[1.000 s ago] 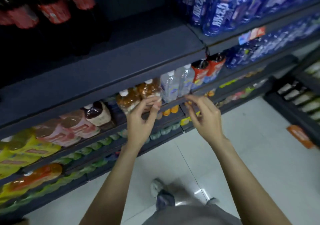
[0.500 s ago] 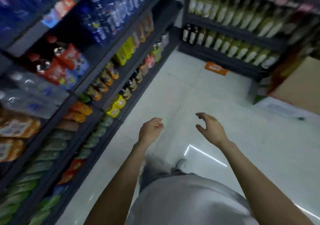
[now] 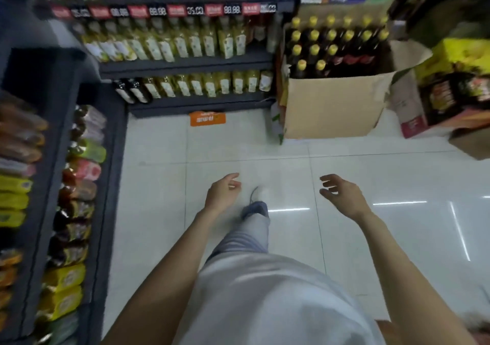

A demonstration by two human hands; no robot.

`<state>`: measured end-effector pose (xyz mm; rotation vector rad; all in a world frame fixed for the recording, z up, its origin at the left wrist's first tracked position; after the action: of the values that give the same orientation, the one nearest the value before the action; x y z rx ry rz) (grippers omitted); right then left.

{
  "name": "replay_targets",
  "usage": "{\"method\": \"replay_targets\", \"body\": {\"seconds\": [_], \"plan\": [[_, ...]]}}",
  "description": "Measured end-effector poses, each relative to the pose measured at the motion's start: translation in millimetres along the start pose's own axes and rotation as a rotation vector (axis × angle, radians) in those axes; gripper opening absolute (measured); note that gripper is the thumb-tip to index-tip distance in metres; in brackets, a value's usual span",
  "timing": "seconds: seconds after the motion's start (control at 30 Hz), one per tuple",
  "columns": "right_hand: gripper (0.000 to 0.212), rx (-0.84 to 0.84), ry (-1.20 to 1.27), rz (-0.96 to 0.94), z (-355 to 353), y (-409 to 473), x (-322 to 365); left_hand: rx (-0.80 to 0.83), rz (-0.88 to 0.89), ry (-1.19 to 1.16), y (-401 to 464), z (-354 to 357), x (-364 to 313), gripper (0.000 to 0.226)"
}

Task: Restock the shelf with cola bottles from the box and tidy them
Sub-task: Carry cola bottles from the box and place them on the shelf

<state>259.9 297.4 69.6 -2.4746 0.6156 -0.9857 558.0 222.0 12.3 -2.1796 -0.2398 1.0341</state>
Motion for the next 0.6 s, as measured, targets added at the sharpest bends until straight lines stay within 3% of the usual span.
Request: {"method": "replay_targets", "body": {"seconds": [0.13,0.33,0.43,0.6], "plan": [[0.025,-0.177,0.149,0.091,-75,57,-8,0.036,0.031,0.078,80,7,-97,0.032],[0.023,-0.266,0.243,0.054,-156,169,4,0.059,0.123,0.153,174,15,-230,0.032],[0.024,-0.237,0.269,0.035,-179,236,-1,0.045,0.148,0.149,210,30,-278,0.032],[0.034,-0.132,0.132,-0.015,-203,353,-22,-0.028,0.122,0.019,253,75,-332,0.055]]}}
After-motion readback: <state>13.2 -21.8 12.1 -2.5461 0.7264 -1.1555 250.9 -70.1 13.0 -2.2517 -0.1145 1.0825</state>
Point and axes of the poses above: each hand's wrist, its own y-axis towards the middle knuckle, its own z-axis out of the palm, x = y × z, the point moved 7 cm from there along y, towards the middle knuckle, and after that the axes turned 4 degrees about -z, right-handed, at the moved point
